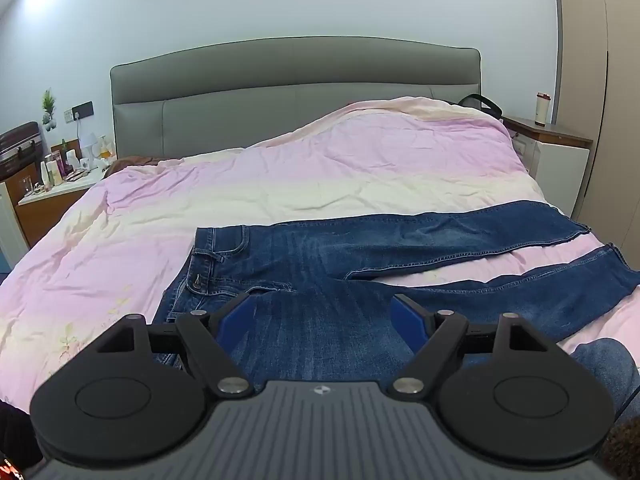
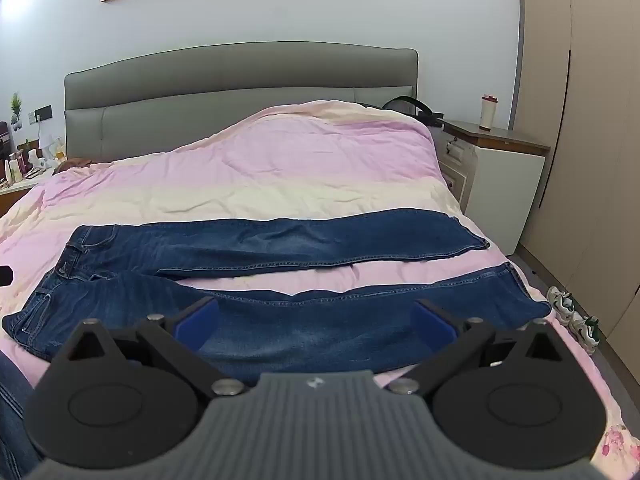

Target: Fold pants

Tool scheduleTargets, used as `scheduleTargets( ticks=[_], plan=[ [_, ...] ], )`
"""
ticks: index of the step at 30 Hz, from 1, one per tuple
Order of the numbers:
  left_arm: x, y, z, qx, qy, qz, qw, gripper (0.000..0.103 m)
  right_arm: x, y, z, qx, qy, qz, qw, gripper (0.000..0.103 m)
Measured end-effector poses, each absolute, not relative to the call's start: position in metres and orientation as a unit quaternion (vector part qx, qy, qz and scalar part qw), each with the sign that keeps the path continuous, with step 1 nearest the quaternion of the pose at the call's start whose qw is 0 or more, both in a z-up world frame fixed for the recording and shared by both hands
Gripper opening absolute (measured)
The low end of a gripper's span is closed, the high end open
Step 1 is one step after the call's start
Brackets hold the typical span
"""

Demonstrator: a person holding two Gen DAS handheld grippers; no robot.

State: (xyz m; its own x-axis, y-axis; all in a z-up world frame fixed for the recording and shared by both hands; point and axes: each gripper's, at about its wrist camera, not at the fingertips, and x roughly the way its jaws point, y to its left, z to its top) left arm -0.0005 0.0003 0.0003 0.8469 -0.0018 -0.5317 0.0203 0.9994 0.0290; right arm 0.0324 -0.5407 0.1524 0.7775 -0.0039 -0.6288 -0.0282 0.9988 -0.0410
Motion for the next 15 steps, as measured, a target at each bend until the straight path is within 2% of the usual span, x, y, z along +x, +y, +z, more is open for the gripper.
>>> scheduleTargets(
  ticks=[15],
  plan=[
    [-0.011,-0.004,0.016,0.023,0.259,-0.008,0.966,0.091,0.013,-0.550,0.174,-0.023,0.293,-0.003,0.956,0.098]
  ],
)
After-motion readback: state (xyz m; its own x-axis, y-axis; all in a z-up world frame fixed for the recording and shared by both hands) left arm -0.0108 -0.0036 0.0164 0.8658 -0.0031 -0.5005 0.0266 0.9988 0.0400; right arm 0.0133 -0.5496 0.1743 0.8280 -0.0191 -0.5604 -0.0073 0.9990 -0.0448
